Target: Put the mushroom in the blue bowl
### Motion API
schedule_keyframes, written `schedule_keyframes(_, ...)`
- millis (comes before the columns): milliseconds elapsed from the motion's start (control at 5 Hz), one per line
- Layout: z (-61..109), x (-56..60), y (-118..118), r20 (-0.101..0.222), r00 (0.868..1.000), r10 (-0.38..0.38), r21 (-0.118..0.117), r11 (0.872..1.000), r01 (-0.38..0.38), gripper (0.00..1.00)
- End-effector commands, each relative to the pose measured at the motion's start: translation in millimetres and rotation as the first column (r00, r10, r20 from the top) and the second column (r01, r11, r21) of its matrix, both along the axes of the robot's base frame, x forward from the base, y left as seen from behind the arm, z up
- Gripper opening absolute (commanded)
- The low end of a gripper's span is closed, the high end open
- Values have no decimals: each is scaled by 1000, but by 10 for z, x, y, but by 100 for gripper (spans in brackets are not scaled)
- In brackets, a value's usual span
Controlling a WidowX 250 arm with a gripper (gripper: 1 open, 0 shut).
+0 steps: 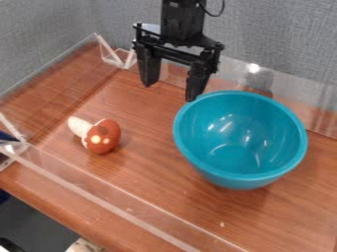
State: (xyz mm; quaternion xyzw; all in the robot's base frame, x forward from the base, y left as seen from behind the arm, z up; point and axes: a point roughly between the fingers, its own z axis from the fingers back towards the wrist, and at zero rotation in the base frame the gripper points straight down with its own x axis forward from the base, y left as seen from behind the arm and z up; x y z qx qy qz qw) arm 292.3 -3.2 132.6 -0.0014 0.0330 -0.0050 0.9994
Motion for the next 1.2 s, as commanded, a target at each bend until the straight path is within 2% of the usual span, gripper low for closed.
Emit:
schedule_keyframes(0,-26,-78,110,-4,999,37,-1,999,-37,100)
schedule_keyframes(200,-341,-289,397,-66,991,115,-2,993,-115,100)
schedule_keyframes(400,-607,-498,901,-73,976,206,-6,978,-207,100)
schedule_keyframes(600,-765,-555,1144,-64,970,236,-14,971,-238,100)
schedule_keyframes(1000,-850,-493,1095,-48,970,239,-24,970,-241,100)
